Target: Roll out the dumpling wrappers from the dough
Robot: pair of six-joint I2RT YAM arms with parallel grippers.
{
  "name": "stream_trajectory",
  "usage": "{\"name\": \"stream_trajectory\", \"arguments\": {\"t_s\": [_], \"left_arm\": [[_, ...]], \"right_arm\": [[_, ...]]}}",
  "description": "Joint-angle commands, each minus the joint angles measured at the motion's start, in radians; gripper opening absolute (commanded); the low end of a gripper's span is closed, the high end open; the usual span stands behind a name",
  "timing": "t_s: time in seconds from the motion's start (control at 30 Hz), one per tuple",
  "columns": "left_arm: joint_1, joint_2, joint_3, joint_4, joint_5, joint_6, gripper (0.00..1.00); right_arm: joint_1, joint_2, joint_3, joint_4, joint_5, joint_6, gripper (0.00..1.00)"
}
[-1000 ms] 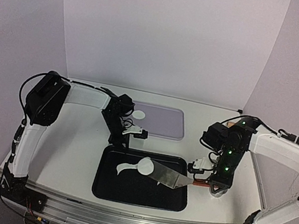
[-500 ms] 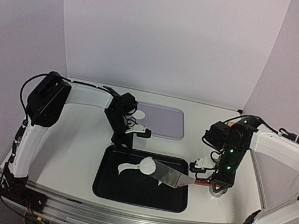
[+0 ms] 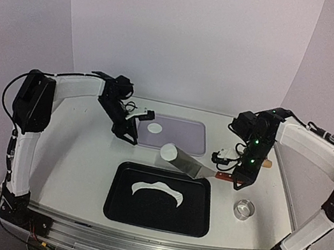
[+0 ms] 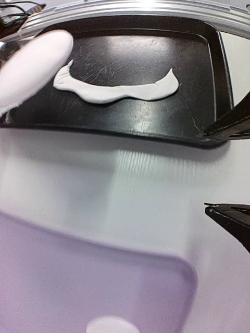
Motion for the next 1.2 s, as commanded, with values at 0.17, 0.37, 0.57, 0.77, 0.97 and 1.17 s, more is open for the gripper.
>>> {"name": "stream_trajectory", "arguments": {"t_s": [0.17,0.37,0.57,0.77,0.97,1.17], "left_arm": [[0.116,-0.132,-0.018,0.032,0.036,-0.097,0.44],[0.131,-0.154,-0.066,0.055,0.023,-0.101,0.45],[0.143,-0.164,-0.087,0.064,0.021,-0.101,0.45],[0.146,-0.165,-0.097,0.067,0.020,-0.101,0.45],[0.146,-0.155,-0.088,0.065,0.023,-0.104,0.46],[0.146,-0.157,-0.088,0.063,0.031,-0.104,0.46]], "right_arm": [[-0.094,0.275,0.312,0.057,0.105,0.028,0.00],[-0.140,0.439,0.482,0.058,0.226,0.050,0.00],[-0.155,0.545,0.575,0.060,0.365,0.048,0.00],[-0.153,0.579,0.639,0.079,0.453,0.043,0.00],[-0.127,0.596,0.616,0.120,0.528,-0.017,0.00],[-0.117,0.628,0.627,0.146,0.613,-0.043,0.00]]}}
